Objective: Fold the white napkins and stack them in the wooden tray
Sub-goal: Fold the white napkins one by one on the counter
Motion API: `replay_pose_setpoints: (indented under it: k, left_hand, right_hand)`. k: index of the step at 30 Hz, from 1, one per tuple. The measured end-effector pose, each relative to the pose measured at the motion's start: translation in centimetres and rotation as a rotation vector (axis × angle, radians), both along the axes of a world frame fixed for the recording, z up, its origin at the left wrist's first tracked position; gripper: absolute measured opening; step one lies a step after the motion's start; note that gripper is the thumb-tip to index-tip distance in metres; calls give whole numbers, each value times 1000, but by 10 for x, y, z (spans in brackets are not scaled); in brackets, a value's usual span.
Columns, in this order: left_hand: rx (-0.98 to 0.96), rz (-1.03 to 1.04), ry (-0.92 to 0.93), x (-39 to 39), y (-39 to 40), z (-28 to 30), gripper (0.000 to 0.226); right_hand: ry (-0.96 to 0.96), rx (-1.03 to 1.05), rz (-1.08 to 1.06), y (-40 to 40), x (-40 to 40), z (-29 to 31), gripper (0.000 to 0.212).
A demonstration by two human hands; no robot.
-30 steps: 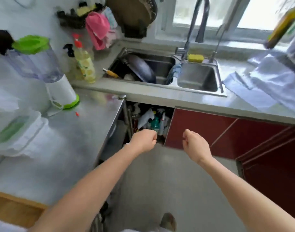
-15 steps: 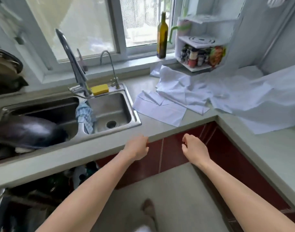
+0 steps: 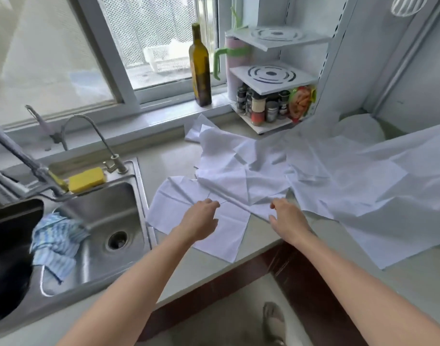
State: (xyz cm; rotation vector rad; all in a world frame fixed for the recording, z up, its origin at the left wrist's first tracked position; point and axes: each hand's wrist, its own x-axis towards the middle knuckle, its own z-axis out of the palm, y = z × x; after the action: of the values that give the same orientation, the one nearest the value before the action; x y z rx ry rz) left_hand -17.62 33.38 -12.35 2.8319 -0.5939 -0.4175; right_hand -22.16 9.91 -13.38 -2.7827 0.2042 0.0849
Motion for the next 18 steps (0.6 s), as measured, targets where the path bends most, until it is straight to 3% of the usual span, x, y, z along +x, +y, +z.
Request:
replay_pose_setpoints:
  k: [5, 11, 15, 18]
  left_hand:
    - [29, -70, -124, 36, -46, -13, 48]
    - [62, -15, -104, 43, -82, -29, 47]
    - [84, 21, -85, 50, -89, -28, 49]
    - [76, 31, -60, 54, -91, -27, 55]
  right_hand:
    - [60, -175, 235, -46, 80, -23, 35]
    - [149, -316, 424, -73, 138, -43, 51]
    - [163, -352, 429, -73, 149, -56, 45]
    - [164, -239, 361, -78, 150, -58, 29]
